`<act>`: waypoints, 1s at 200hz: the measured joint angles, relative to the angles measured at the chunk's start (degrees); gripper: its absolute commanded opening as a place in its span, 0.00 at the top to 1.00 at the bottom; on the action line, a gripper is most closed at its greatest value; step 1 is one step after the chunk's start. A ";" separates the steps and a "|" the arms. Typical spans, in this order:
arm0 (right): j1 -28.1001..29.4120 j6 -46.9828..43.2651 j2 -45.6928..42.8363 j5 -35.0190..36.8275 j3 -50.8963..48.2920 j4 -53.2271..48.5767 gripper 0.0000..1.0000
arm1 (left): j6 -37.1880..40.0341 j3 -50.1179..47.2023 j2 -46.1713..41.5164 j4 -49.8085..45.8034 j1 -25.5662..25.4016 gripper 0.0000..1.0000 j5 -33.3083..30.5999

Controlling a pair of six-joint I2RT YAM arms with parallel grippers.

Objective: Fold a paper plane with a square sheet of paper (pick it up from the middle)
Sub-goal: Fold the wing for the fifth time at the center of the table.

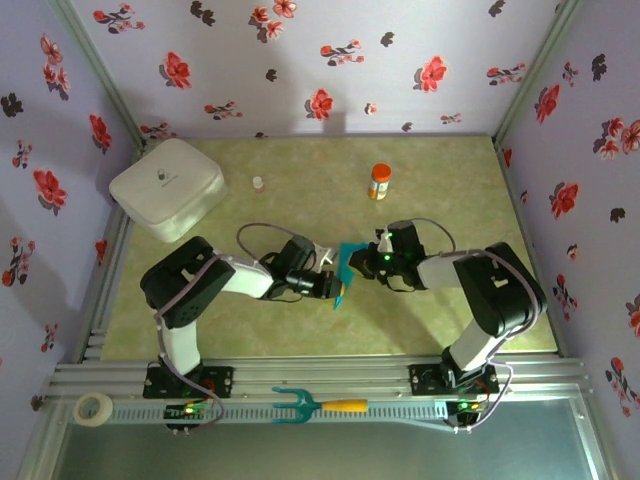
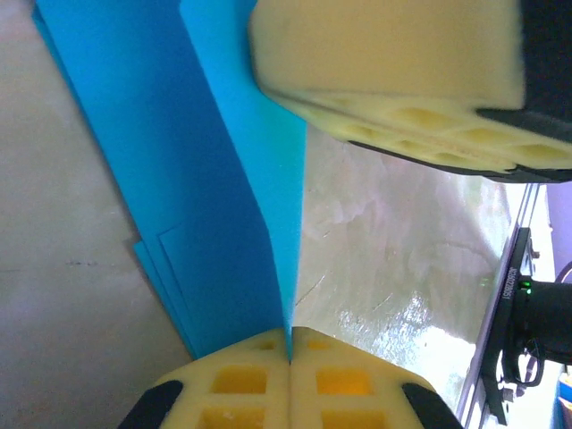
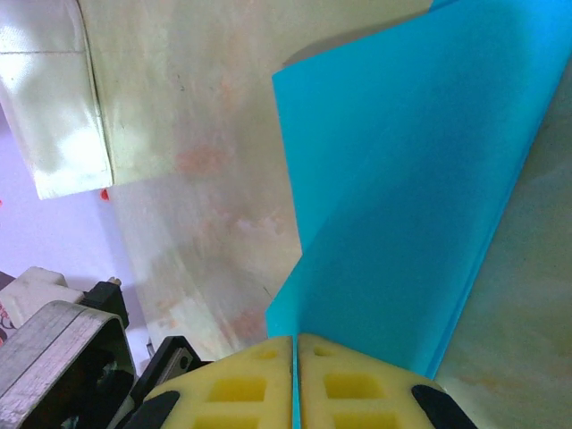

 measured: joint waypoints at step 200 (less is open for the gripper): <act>0.81 -2.03 -1.62 -0.96 -1.09 -1.92 0.94 | -3.08 0.85 0.83 -0.76 1.14 1.00 2.34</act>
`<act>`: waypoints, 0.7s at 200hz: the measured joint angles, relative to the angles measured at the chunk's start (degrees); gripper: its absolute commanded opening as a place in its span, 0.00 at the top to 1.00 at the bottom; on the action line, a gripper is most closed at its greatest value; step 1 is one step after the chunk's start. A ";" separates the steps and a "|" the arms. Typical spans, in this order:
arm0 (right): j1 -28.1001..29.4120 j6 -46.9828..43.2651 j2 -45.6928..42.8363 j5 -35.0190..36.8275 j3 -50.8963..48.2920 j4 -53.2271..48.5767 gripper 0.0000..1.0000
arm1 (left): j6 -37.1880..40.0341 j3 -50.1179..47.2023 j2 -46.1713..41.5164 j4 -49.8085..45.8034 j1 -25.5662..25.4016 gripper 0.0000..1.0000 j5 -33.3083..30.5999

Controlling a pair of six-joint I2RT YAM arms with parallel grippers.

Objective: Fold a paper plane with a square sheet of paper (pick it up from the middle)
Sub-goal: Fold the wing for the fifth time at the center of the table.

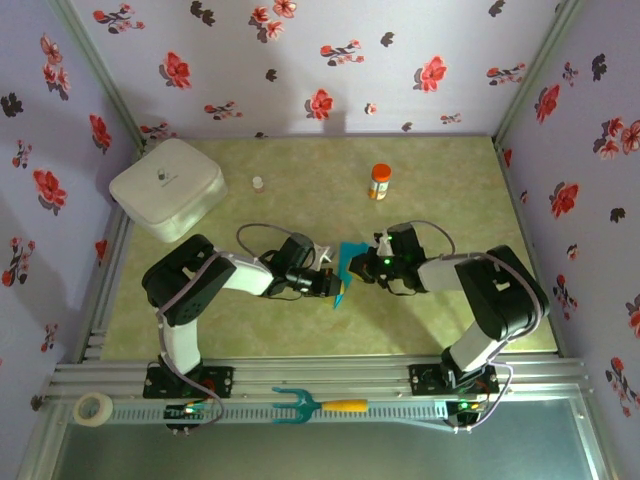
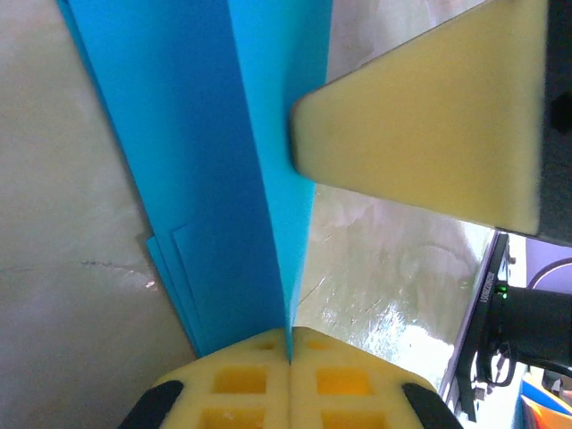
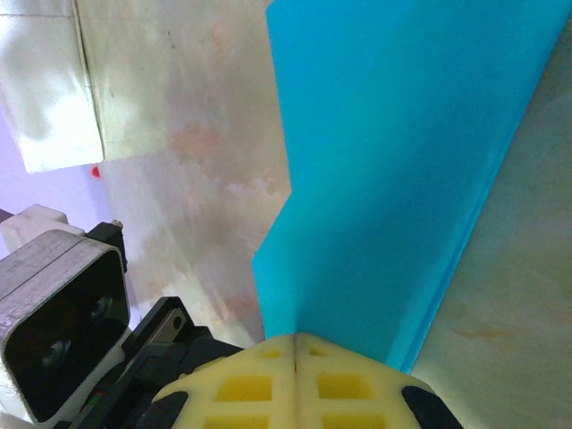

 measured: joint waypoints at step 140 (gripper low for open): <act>-0.33 -0.50 4.74 -0.68 2.32 0.85 0.94 | -1.79 -0.42 0.02 0.87 0.20 1.00 -0.02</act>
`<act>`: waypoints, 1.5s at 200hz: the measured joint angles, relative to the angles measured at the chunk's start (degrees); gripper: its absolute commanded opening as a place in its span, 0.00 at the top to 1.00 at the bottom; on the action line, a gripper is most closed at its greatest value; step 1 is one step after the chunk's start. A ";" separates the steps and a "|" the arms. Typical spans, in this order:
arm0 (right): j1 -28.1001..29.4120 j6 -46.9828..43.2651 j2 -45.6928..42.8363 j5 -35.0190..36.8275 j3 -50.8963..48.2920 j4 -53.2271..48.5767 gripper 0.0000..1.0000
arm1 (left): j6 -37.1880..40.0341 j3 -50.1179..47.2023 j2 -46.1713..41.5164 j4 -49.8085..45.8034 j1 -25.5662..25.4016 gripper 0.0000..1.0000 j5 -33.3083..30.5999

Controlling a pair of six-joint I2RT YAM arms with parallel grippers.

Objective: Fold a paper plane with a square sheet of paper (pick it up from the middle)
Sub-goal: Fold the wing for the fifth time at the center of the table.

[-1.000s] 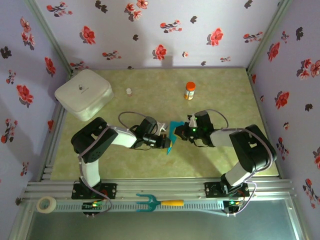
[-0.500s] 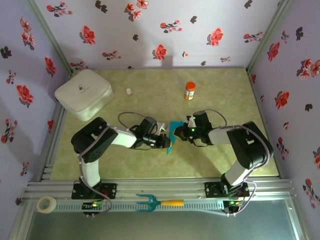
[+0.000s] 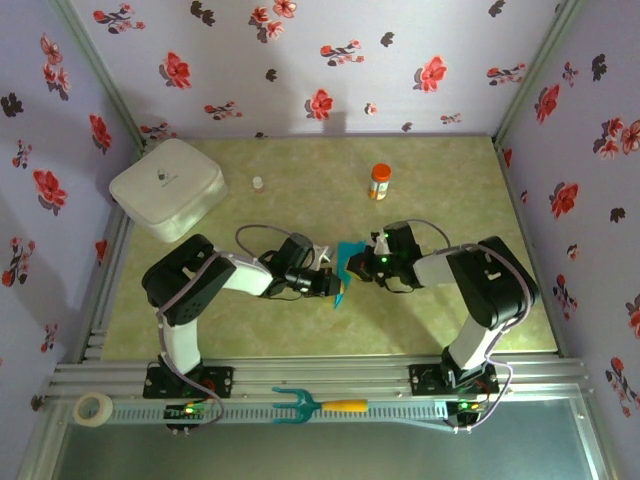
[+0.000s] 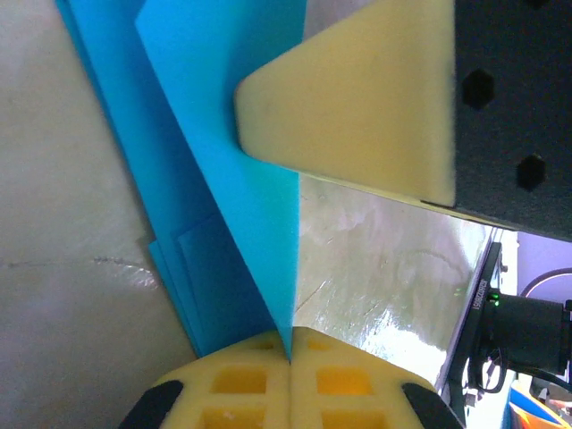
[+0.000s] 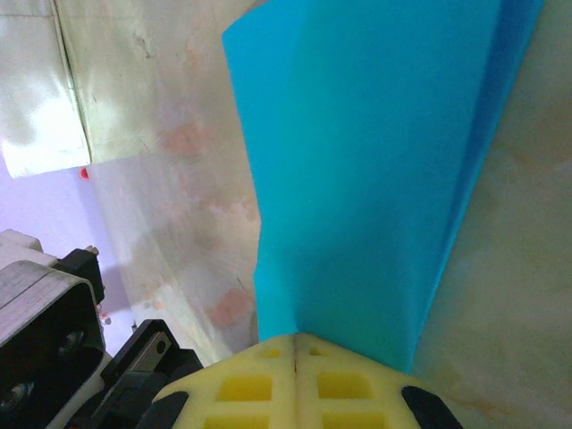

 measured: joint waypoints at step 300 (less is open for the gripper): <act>-0.17 -1.03 1.38 -1.86 3.28 -2.19 0.95 | -4.66 -4.98 -1.22 7.93 0.22 1.00 -2.62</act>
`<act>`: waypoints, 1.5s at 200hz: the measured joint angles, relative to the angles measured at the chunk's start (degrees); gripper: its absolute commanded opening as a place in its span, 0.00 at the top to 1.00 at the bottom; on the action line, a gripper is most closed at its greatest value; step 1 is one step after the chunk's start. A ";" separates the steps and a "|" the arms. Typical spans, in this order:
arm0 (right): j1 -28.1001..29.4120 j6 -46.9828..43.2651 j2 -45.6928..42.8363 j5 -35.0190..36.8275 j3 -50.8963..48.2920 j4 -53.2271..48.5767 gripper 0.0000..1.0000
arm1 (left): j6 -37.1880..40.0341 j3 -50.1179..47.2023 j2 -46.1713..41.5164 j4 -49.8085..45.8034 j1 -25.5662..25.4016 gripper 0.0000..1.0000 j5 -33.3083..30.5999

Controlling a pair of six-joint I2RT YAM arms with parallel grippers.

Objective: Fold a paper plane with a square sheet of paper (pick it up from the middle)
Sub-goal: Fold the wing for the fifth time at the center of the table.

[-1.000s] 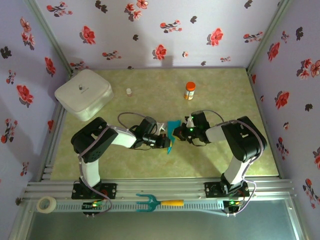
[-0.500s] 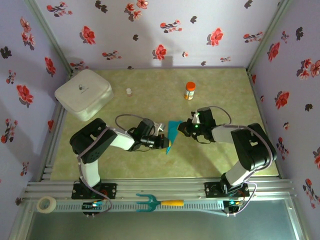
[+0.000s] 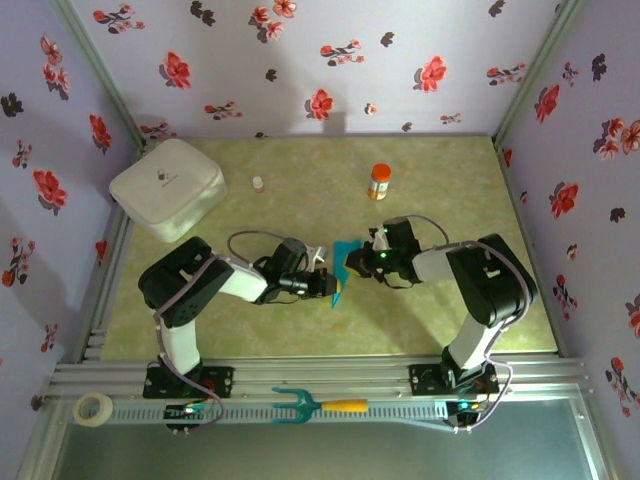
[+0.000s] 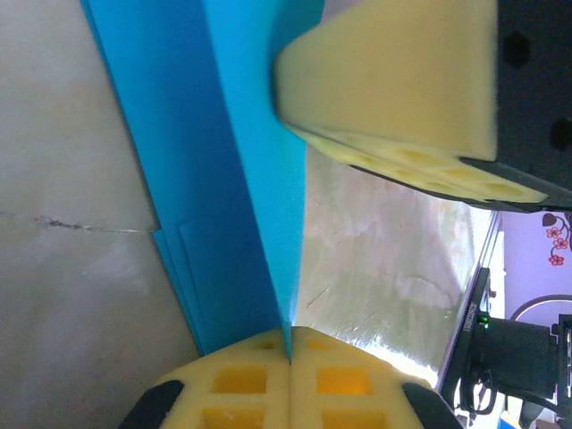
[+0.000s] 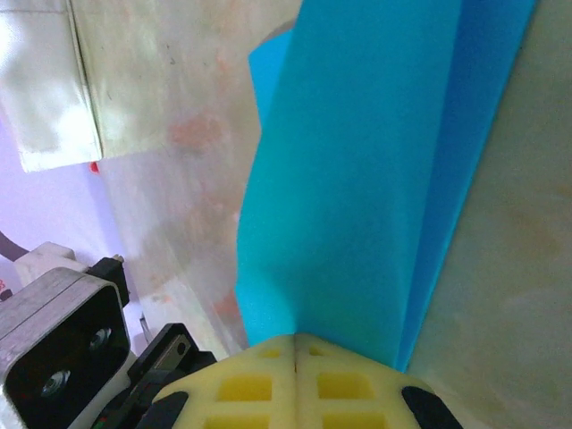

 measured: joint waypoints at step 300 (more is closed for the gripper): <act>0.90 -3.50 2.01 3.61 3.06 -6.64 0.98 | 1.25 1.40 -3.96 -8.11 0.57 0.79 1.79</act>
